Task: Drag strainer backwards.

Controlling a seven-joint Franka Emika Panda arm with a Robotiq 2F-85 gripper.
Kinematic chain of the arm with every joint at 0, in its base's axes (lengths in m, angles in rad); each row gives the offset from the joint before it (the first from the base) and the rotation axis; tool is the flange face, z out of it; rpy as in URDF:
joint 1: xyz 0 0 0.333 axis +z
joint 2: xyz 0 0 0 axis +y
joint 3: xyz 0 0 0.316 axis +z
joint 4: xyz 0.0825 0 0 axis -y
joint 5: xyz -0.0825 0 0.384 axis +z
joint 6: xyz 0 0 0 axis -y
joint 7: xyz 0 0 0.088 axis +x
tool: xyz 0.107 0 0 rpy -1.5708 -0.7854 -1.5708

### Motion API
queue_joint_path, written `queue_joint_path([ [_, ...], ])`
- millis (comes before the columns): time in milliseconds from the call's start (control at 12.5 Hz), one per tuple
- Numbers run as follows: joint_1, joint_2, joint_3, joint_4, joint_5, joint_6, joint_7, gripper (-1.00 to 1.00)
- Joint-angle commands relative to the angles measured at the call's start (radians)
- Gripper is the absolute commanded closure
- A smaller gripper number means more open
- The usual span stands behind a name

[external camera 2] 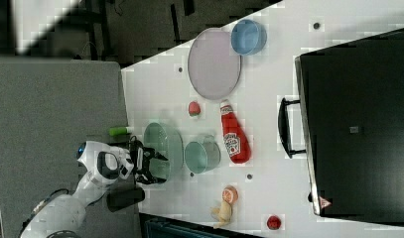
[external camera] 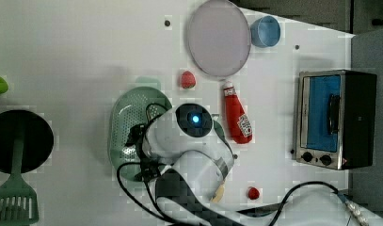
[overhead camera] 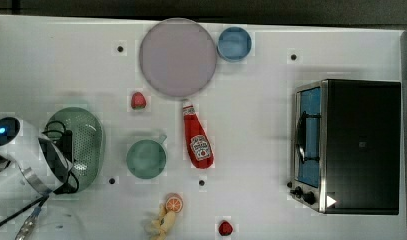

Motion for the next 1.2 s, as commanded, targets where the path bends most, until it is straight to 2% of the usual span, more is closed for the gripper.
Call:
queue_joint_path([
  [80, 0.05, -0.058, -0.006, -0.05, 0.013, 0.04, 0.04, -1.0],
  [880, 0.12, -0.109, -0.005, -0.146, 0.069, 0.087, 0.044, -1.0],
  [1200, 0.117, -0.169, -0.047, -0.146, 0.065, 0.14, 0.032, -1.0],
])
